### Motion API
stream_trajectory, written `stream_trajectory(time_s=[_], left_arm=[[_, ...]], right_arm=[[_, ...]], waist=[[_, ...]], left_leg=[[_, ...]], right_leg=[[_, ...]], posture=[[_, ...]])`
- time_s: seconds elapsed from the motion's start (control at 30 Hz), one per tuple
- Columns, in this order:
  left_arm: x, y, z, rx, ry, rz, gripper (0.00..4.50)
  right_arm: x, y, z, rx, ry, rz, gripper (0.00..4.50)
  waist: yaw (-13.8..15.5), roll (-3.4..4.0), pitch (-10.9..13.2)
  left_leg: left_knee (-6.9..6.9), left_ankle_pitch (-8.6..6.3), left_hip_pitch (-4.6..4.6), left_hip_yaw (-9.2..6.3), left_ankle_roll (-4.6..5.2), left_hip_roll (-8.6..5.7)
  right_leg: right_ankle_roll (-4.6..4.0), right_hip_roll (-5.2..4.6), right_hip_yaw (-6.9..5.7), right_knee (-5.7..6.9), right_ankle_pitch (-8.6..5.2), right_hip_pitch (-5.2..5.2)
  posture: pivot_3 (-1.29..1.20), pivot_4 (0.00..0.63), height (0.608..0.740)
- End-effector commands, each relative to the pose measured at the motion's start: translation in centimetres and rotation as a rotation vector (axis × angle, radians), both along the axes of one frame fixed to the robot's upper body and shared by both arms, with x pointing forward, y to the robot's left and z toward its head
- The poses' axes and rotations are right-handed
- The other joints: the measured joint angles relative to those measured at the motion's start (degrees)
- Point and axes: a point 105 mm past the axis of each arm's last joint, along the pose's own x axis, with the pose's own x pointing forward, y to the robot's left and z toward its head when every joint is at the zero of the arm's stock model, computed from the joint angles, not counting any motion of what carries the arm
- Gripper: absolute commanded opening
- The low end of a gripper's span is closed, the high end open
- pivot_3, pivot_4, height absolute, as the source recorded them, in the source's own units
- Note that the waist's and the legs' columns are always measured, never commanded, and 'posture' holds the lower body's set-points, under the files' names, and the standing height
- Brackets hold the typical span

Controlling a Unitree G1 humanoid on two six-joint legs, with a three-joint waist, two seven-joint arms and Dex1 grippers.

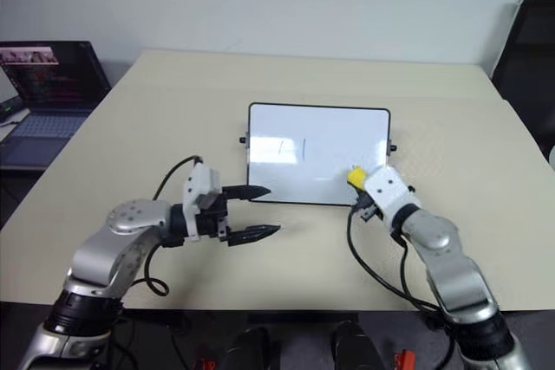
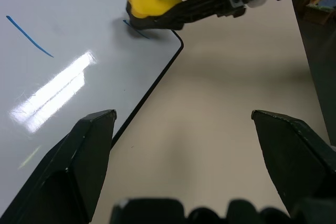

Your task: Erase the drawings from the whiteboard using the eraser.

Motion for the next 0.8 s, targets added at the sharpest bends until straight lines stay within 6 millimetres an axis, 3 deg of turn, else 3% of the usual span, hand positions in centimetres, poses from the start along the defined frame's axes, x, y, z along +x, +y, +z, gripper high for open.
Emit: stream_trajectory(time_s=[0.03, 0.13, 0.23, 0.4, 0.5, 0.7, 0.8], left_arm=[[-0.2, -0.1, 0.5, -0.009, -0.036, -0.016, 4.50], [-0.2, -0.1, 0.6, -0.013, -0.039, -0.014, 4.50], [-0.3, -0.2, 0.7, -0.016, -0.042, -0.011, 4.50], [-0.2, -0.6, 1.2, -0.020, -0.049, -0.014, 4.50], [-0.1, -0.8, 1.5, -0.021, -0.052, -0.017, 4.50], [-0.1, -1.0, 1.6, -0.023, -0.049, -0.021, 4.50], [-0.1, -1.0, 1.6, -0.025, -0.047, -0.020, 4.50]], right_arm=[[1.3, -0.8, 1.1, -0.025, -0.073, -0.058, 1.09], [1.1, -1.7, -0.7, -0.087, -0.002, -0.069, 1.09], [-0.4, -2.3, -2.7, -0.161, 0.103, -0.032, 1.09], [-1.7, -3.1, -3.9, -0.283, 0.176, 0.020, 1.09], [-1.0, -3.1, -2.9, -0.300, 0.135, 0.014, 1.09], [1.6, -2.3, 1.3, -0.251, -0.058, -0.044, 1.09], [1.9, -1.9, 1.5, -0.242, -0.065, -0.036, 1.09]], waist=[[0.2, 0.00, 0.0], [0.5, 0.00, 0.0], [0.5, -0.05, 0.0], [0.3, -0.10, -0.1], [0.1, -0.10, -0.1], [-0.1, -0.10, 0.0], [-0.1, -0.10, 0.0]], left_leg=[[-0.01, 0.00, -0.01, 0.00, 0.00, 0.00], [-0.10, 0.00, -0.01, -0.02, 0.00, 0.00], [-0.09, 0.00, 0.01, -0.04, 0.00, 0.00], [0.12, 0.00, 0.11, -0.04, 0.00, 0.00], [0.34, 0.00, 0.15, -0.03, 0.00, 0.02], [0.61, 0.00, 0.12, 0.03, 0.00, 0.00], [0.58, 0.00, 0.08, 0.03, 0.00, 0.00]], right_leg=[[0.01, 0.00, 0.00, 0.00, 0.00, 0.00], [0.01, 0.01, -0.03, 0.00, -0.04, 0.00], [0.01, 0.01, -0.03, 0.00, -0.04, 0.05], [-0.01, 0.00, 0.00, 0.07, -0.02, 0.15], [-0.02, 0.00, 0.02, 0.07, -0.01, 0.18], [-0.01, -0.02, 0.10, 0.05, -0.01, 0.20], [0.01, -0.01, 0.08, 0.12, 0.01, 0.19]], posture=[[0.00, 0.150, 0.740], [0.00, 0.150, 0.740], [0.00, 0.150, 0.740], [0.00, 0.150, 0.740], [0.00, 0.150, 0.740], [0.00, 0.150, 0.740], [0.00, 0.150, 0.740]])
